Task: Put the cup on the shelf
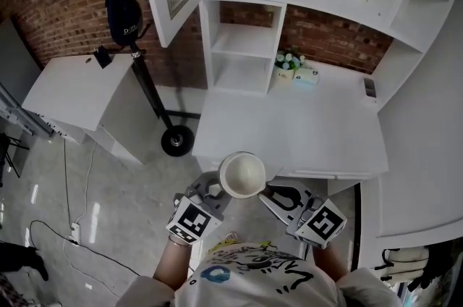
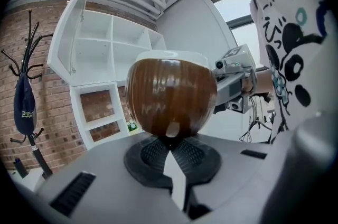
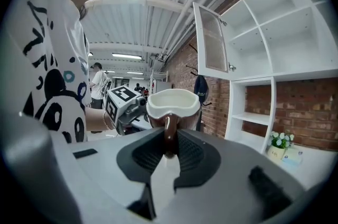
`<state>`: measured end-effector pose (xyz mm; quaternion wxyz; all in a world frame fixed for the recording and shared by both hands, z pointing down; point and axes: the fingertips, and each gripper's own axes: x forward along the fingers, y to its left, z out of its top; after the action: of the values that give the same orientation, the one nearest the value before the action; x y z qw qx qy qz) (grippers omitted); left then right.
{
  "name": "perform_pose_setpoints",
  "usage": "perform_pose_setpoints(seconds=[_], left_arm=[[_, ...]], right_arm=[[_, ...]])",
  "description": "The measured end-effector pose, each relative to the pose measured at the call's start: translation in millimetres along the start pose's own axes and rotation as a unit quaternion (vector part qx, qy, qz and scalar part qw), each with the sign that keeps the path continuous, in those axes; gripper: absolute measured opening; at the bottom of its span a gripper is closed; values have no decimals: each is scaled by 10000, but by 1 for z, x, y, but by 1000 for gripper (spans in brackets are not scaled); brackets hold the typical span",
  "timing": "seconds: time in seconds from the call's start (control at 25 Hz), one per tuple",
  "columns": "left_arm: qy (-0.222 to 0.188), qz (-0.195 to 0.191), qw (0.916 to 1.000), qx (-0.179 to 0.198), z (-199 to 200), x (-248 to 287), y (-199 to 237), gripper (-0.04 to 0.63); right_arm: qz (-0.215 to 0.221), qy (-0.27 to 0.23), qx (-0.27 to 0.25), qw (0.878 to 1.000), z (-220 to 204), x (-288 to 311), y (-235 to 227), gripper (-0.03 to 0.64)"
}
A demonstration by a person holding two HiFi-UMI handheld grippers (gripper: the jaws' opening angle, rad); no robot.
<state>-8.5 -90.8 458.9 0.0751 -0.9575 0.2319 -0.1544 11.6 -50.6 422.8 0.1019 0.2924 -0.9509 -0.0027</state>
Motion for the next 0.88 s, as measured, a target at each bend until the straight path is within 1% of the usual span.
perform_pose_setpoints(seconds=[0.2,0.44,0.64,0.88], left_arm=[[9,-30,10000,-94,-5,7,17,15],[43,69,9999,-103,-9,28,40,15],[-14,322,9994,-109,-7,47,76,15],[-189,621,9979,-66,12,81,129,15]], right_arm=[[-17,70,46,10000,1,14,-14,60],[45,27,133,9999,-5,25,-45,60],[168,-22,-33,9999,-6,40,-82,60],[333,-105,-350,9988,12,60,-141,60]])
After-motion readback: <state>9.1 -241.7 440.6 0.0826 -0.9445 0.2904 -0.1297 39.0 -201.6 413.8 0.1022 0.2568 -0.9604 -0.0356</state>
